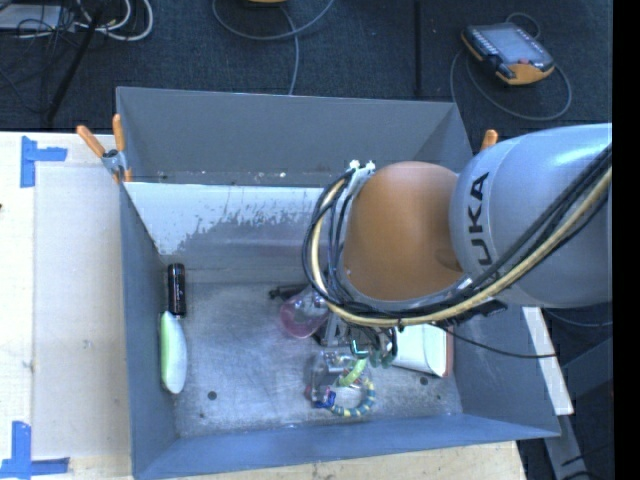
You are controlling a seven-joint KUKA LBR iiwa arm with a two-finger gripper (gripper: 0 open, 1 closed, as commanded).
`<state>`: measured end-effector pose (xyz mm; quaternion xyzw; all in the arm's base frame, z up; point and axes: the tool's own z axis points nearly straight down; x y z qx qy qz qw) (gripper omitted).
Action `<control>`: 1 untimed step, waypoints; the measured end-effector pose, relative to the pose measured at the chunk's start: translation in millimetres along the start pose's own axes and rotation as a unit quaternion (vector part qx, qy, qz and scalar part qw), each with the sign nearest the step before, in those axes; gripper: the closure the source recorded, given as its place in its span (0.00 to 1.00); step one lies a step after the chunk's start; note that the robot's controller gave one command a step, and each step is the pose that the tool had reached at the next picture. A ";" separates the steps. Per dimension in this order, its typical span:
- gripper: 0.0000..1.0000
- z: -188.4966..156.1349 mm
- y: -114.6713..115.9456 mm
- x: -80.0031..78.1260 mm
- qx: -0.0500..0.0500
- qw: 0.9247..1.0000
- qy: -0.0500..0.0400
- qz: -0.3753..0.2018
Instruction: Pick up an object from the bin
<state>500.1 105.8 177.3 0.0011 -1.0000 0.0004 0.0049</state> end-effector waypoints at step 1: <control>0.00 -3.8 -0.6 -1.9 0.000 1.000 -0.004 0.002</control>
Offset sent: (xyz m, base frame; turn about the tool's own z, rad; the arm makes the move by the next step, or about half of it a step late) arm 0.0320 -0.0876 -0.1073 -0.2496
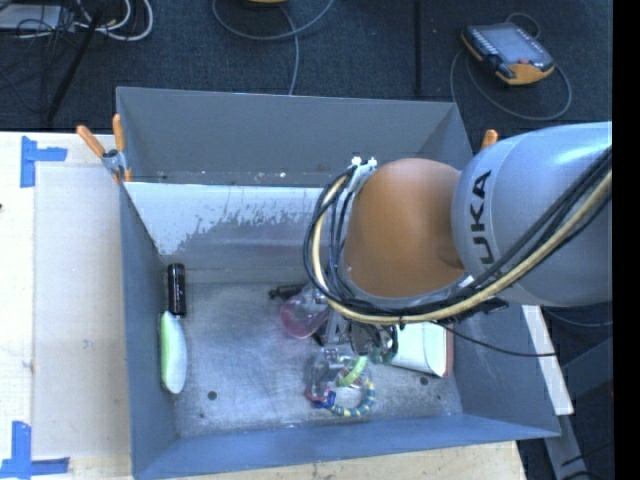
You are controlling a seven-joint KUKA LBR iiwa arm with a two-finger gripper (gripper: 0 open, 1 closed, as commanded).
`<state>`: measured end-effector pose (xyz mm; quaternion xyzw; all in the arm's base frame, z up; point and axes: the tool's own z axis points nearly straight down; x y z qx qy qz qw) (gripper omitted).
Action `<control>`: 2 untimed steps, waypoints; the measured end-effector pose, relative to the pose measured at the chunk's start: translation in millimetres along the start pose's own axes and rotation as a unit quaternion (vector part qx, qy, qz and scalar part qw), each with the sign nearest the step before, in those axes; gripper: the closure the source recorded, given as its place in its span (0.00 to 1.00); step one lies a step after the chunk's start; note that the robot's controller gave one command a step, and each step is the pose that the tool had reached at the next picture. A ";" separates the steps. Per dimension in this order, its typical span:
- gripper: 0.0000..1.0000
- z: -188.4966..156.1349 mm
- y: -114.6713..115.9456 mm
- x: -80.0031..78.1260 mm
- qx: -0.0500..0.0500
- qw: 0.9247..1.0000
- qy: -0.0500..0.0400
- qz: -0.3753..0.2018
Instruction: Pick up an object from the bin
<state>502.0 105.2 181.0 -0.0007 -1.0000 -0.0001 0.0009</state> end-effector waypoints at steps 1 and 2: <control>0.00 47.0 -36.0 -13.9 0.000 0.998 -0.001 -0.058; 0.00 83.4 -83.7 -16.7 0.000 0.997 0.002 -0.079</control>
Offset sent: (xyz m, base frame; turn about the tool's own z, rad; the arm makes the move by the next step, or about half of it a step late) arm 0.0174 -0.0815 -0.0810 -0.1607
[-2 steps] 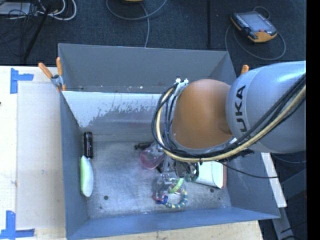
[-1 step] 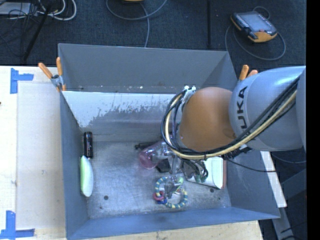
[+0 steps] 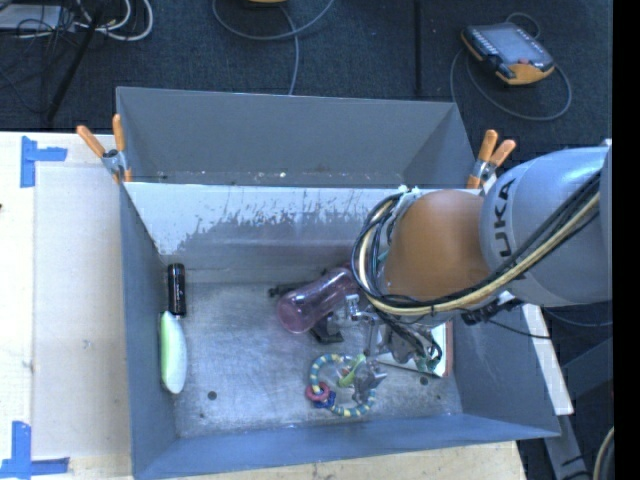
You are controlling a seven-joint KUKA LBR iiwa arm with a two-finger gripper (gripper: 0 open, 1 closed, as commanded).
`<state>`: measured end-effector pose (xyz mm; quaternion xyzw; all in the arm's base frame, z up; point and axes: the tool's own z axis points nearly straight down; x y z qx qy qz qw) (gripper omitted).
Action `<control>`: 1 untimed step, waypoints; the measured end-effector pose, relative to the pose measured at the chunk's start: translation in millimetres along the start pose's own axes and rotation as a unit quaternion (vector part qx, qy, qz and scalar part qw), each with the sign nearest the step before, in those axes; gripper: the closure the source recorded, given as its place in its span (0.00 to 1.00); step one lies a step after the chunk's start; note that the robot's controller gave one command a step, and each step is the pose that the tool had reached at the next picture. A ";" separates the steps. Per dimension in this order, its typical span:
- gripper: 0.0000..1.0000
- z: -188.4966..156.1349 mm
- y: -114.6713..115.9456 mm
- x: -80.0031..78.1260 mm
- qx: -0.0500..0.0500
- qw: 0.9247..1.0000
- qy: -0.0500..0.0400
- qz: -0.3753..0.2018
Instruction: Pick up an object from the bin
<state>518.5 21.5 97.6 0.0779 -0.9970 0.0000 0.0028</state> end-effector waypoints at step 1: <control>0.00 -5.3 5.0 -12.1 0.000 0.993 -0.002 -0.115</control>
Offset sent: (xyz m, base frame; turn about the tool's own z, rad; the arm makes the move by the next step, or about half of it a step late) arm 0.0085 0.0174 -0.0276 -0.2592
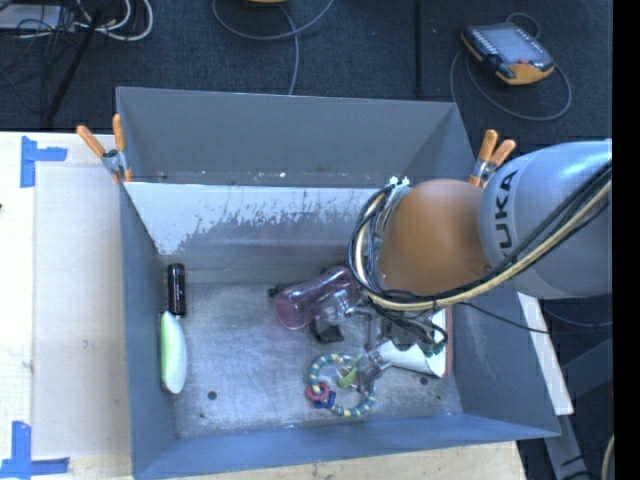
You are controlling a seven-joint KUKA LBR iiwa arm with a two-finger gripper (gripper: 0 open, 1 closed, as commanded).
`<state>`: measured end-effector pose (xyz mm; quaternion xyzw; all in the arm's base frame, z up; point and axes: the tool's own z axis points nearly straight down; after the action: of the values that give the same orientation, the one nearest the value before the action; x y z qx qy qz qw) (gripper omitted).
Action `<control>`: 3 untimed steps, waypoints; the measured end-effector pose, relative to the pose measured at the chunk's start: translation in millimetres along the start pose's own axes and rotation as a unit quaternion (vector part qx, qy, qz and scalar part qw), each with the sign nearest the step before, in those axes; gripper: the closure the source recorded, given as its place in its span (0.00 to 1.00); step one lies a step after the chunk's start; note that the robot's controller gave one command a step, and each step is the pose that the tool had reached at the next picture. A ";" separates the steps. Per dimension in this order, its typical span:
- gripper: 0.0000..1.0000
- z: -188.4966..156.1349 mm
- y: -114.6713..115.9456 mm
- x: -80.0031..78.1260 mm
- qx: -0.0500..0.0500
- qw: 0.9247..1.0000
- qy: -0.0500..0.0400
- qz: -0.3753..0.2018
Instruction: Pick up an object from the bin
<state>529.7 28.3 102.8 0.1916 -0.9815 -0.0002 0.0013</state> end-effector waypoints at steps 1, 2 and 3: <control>0.00 17.4 5.0 -2.2 0.000 0.997 0.000 -0.076; 1.00 29.4 -6.5 10.6 -0.001 1.000 -0.004 -0.021; 1.00 29.4 -6.6 10.6 -0.001 1.000 -0.004 -0.021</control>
Offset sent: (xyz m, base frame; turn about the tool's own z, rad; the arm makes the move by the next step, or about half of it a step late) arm -0.0095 -0.0135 -0.0328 -0.0440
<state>522.2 18.2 73.5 0.2121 -0.9773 -0.0022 -0.0023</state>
